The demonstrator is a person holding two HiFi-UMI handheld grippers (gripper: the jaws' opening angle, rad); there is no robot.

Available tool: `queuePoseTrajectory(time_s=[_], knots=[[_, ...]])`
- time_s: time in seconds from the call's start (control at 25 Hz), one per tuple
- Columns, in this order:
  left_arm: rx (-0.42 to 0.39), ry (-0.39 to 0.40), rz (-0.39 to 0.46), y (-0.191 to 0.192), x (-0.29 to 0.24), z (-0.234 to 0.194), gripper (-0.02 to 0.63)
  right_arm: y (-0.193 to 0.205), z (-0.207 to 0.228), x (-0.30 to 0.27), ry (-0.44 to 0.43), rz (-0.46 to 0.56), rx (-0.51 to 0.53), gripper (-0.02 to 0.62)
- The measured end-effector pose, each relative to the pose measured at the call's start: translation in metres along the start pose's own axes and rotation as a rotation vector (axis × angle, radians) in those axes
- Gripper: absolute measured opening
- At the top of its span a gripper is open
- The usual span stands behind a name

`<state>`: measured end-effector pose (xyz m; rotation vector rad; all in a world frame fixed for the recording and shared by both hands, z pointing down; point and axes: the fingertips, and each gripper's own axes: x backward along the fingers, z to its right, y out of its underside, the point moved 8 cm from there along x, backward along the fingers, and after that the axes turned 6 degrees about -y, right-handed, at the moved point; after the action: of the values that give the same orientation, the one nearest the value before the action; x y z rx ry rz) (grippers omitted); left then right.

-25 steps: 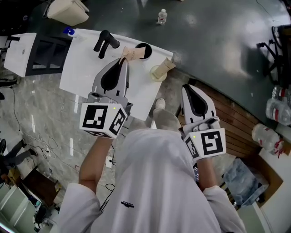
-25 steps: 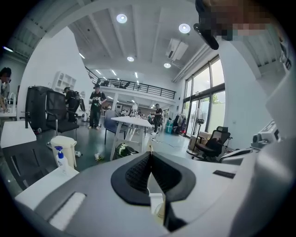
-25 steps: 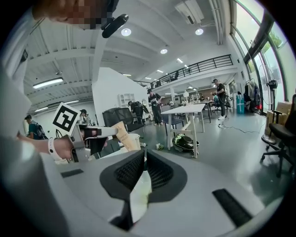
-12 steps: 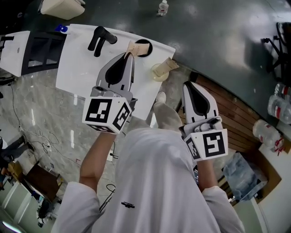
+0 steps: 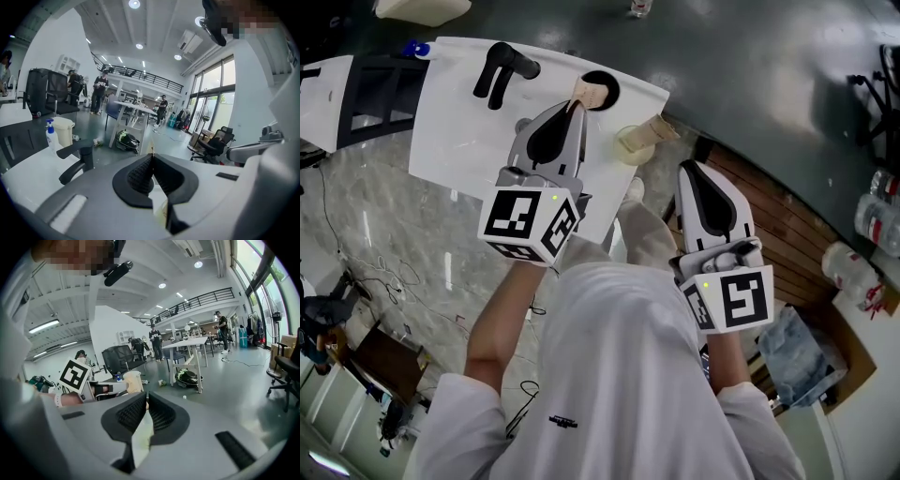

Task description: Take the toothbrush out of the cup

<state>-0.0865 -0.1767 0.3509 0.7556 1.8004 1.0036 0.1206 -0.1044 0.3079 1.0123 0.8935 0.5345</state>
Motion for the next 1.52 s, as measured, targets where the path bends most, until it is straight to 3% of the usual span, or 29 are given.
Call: queuePoseTrajectory(time_s=[0.84, 0.92, 1.04, 1.52], knots=[[-0.014, -0.065, -0.048, 0.033, -0.018, -0.020, 0.008, 0.017, -0.003, -0.003, -0.013, -0.023, -0.027, 0.017], [-0.022, -0.076, -0.044, 0.032, -0.016, -0.020, 0.014, 0.016, -0.004, -0.002, -0.014, -0.020, -0.026, 0.017], [-0.032, -0.091, -0.041, 0.030, -0.011, -0.020, 0.095, 0.015, -0.006, 0.001, -0.017, -0.014, -0.023, 0.017], [-0.056, -0.104, 0.009, 0.019, 0.035, -0.007, 0.094, 0.010, -0.019, 0.022, -0.023, 0.024, -0.002, 0.017]])
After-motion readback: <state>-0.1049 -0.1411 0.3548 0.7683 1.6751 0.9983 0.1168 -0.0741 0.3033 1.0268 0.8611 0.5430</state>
